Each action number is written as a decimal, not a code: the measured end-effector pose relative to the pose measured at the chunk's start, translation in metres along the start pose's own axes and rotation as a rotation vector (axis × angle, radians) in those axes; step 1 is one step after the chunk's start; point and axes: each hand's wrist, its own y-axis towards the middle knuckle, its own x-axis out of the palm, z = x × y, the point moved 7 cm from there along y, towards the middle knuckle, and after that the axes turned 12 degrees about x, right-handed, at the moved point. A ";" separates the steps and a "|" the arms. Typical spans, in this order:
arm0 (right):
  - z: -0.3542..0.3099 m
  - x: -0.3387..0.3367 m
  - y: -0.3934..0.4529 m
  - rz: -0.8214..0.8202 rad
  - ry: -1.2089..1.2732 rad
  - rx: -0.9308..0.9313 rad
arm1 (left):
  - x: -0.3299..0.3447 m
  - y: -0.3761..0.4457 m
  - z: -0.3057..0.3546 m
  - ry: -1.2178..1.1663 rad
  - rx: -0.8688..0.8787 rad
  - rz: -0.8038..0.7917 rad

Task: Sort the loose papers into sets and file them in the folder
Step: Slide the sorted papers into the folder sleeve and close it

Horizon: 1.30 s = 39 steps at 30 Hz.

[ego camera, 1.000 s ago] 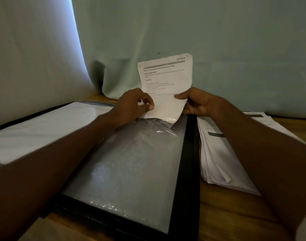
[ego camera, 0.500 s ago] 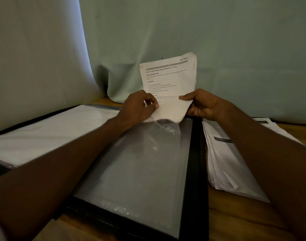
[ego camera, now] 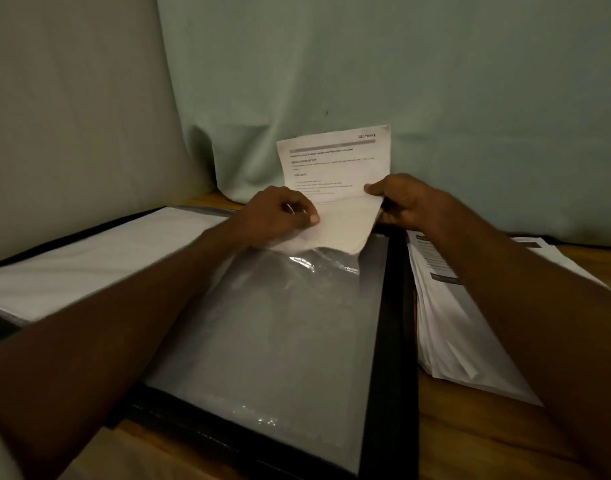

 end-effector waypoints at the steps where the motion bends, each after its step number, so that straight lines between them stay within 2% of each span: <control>1: 0.001 0.001 -0.002 -0.013 -0.013 0.009 | 0.004 0.004 0.005 -0.029 0.004 -0.003; 6: -0.009 0.001 -0.001 0.100 0.052 -0.065 | 0.009 0.041 0.018 -0.026 0.034 -0.078; 11: -0.004 0.000 0.003 0.052 0.063 0.007 | 0.007 0.047 0.024 -0.103 0.001 -0.286; 13: -0.002 0.000 0.007 0.043 0.043 0.008 | 0.012 0.045 0.030 -0.164 0.021 -0.322; 18: -0.002 0.011 0.001 -0.074 -0.049 0.036 | 0.031 0.053 0.059 -0.225 0.126 -0.309; 21: -0.007 0.000 0.002 0.002 -0.012 -0.012 | 0.043 0.064 0.076 -0.199 0.158 -0.314; 23: -0.007 -0.006 0.004 0.007 -0.019 -0.009 | 0.047 0.074 0.078 -0.195 0.130 -0.249; 25: -0.001 -0.002 -0.001 -0.071 -0.042 0.043 | 0.047 0.081 0.074 -0.153 0.096 -0.178; 28: 0.012 0.002 -0.006 -0.194 -0.071 0.123 | 0.049 0.080 0.068 -0.110 0.082 -0.159; 32: 0.024 0.004 -0.006 -0.289 -0.119 0.130 | 0.044 0.073 0.062 -0.111 0.111 -0.131; 35: 0.014 0.000 -0.001 -0.174 -0.069 0.027 | 0.025 0.066 0.039 0.136 0.162 -0.056; 37: 0.007 -0.007 0.007 -0.064 -0.022 -0.059 | 0.012 0.052 0.011 0.280 0.128 -0.084; 39: 0.004 -0.012 0.012 -0.016 -0.050 -0.107 | 0.003 0.035 -0.015 0.302 0.067 -0.126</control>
